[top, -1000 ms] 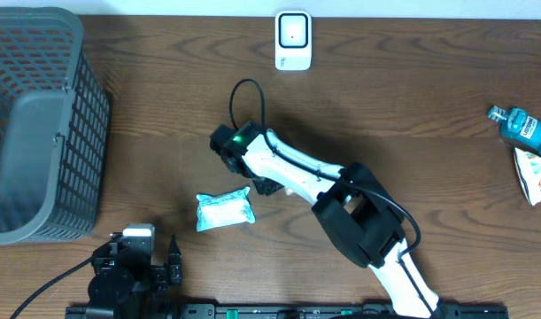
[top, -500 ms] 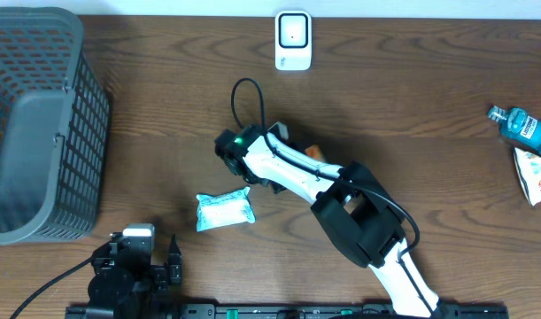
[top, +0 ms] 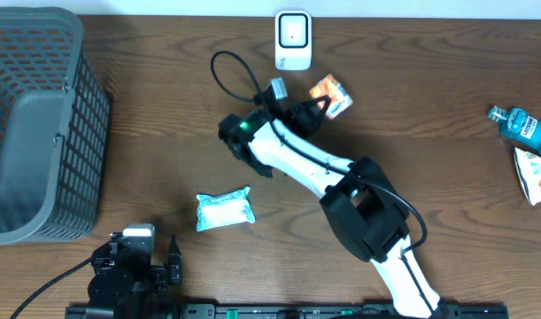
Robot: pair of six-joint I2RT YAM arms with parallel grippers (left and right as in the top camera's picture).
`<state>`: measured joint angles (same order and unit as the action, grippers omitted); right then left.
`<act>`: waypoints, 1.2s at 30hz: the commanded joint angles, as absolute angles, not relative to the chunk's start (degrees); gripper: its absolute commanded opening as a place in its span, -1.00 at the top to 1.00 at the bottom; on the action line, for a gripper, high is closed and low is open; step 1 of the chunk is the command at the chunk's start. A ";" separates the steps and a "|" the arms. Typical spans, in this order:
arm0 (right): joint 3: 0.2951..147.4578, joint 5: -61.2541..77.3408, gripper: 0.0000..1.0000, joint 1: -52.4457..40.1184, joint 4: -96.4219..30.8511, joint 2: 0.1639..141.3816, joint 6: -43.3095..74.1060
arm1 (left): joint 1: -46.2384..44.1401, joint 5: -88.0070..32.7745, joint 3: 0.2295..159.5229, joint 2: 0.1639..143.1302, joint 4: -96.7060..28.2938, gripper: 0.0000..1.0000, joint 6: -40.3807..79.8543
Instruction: Scan the item barcode
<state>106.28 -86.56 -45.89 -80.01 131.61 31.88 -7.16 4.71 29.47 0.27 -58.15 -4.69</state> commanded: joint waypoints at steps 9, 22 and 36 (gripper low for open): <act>133.36 -90.72 0.97 -46.57 -93.21 128.92 26.17 | -7.03 5.19 29.43 0.34 -58.19 -0.95 -4.62; 145.60 -74.35 0.98 -50.13 -87.02 123.85 25.21 | -7.03 5.19 29.43 0.32 -58.22 -0.96 -4.62; 142.21 49.58 0.97 -38.92 -87.15 123.87 -6.33 | -7.03 5.19 29.43 0.34 -58.19 -0.96 -4.62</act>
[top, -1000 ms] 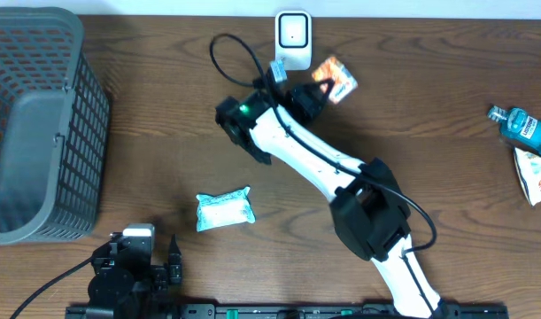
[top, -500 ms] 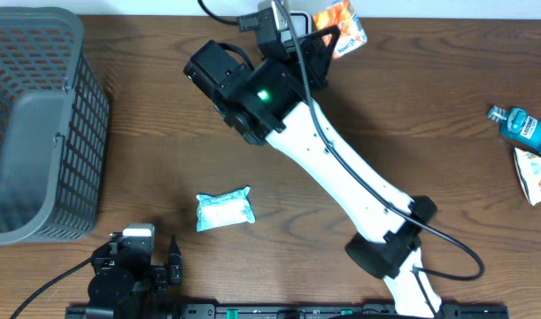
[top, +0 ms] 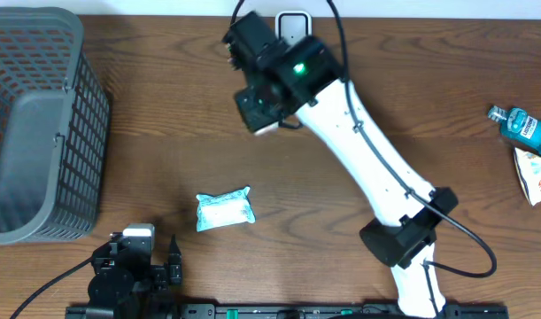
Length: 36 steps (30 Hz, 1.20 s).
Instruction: Scan the item barcode
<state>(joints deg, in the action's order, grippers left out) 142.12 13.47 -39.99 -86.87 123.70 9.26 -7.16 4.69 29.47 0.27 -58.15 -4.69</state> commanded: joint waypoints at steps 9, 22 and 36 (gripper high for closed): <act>142.21 72.82 0.97 -35.16 -93.80 123.85 -57.65 | -7.03 5.19 29.43 0.32 -58.19 -0.96 -4.62; 142.43 89.54 0.97 -30.33 -95.79 123.50 -122.65 | -7.03 5.19 29.43 0.32 -58.19 -0.96 -4.62; 142.65 84.88 0.97 -29.30 -73.01 111.22 -122.65 | -7.03 5.19 29.43 0.34 -58.19 -0.96 -4.62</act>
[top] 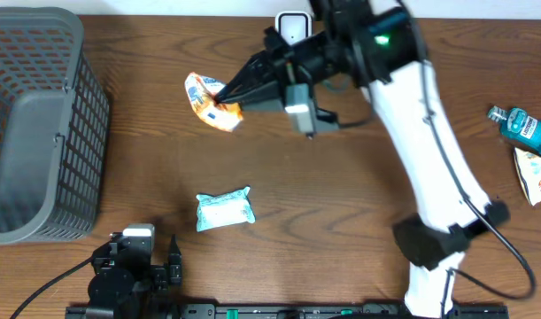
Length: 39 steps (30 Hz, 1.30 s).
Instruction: Scan the item barcode
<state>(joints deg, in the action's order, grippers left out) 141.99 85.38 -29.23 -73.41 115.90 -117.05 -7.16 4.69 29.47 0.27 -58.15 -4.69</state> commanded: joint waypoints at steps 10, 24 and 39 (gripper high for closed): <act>142.65 76.47 0.97 -29.45 -76.66 107.53 -122.65 | -7.03 5.19 29.43 0.34 -58.19 -0.96 -4.62; 134.50 47.66 0.97 -30.85 -91.35 116.49 -79.40 | -7.03 5.19 29.43 0.34 -58.19 -0.96 -4.62; 127.07 56.05 0.97 -18.81 -19.62 143.15 36.12 | -7.03 5.19 29.43 0.32 -58.19 -0.96 -4.62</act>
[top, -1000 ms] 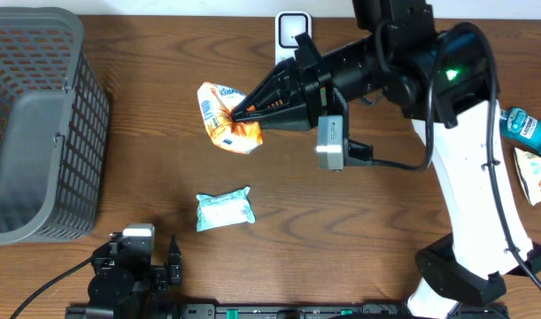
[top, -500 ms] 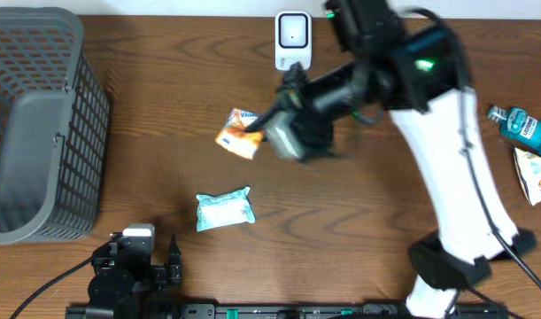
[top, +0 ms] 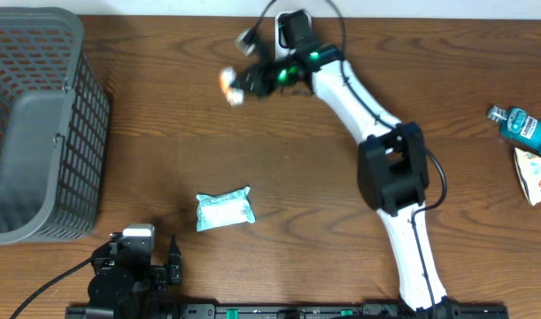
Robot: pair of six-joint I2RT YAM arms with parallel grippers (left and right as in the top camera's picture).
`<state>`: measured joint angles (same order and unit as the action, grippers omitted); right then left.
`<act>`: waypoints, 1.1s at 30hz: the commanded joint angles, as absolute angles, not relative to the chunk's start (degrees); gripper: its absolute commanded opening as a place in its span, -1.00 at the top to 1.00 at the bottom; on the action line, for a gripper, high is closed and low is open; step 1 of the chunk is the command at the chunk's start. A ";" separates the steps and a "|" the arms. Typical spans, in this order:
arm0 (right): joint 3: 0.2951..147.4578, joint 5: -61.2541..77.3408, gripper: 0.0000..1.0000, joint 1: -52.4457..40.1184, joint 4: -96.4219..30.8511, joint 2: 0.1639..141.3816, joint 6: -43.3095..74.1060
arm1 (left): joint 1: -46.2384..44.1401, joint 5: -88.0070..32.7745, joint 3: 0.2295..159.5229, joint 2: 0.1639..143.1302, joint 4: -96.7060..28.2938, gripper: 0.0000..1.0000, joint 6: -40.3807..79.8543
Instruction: Scan the item barcode
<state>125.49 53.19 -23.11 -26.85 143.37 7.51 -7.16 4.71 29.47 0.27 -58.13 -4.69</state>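
Note:
My right gripper (top: 242, 82) is shut on a small orange and white snack packet (top: 227, 87), which is blurred in the overhead view. It holds the packet over the far part of the table, just left of the white barcode scanner (top: 282, 28). The right arm stretches from the front edge across to there, and its wrist covers part of the scanner. The left arm (top: 119, 266) sits folded at the front left corner. I cannot make out how its fingers stand.
A grey mesh basket (top: 40, 204) fills the left side. A pale teal and white pouch (top: 224, 211) lies in the front middle. A blue bottle (top: 525, 127) and a snack bag (top: 537, 175) lie at the right edge.
The right arm now looks smaller in the overhead view and reaches farther back. The packet has gone from well left of the scanner to closer beside it. The left arm has not moved.
My right gripper was first at the orange packet lying to the right of the scanner. Then the arm stood raised in front of the scanner, hiding the packet. Then the packet hung in the gripper left of the scanner, and now it is held nearer to it.

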 commanded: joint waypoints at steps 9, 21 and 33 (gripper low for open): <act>127.09 39.90 0.97 -14.06 2.02 147.41 59.55 | -7.03 5.19 29.43 0.32 -58.19 -0.96 -4.62; 127.07 30.22 0.97 -13.69 -8.60 147.79 57.06 | -7.03 5.19 29.43 0.34 -58.19 -0.96 -4.62; 127.17 30.44 0.97 -9.17 -22.83 142.76 40.66 | -7.03 5.19 29.43 0.32 -58.19 -0.96 -4.62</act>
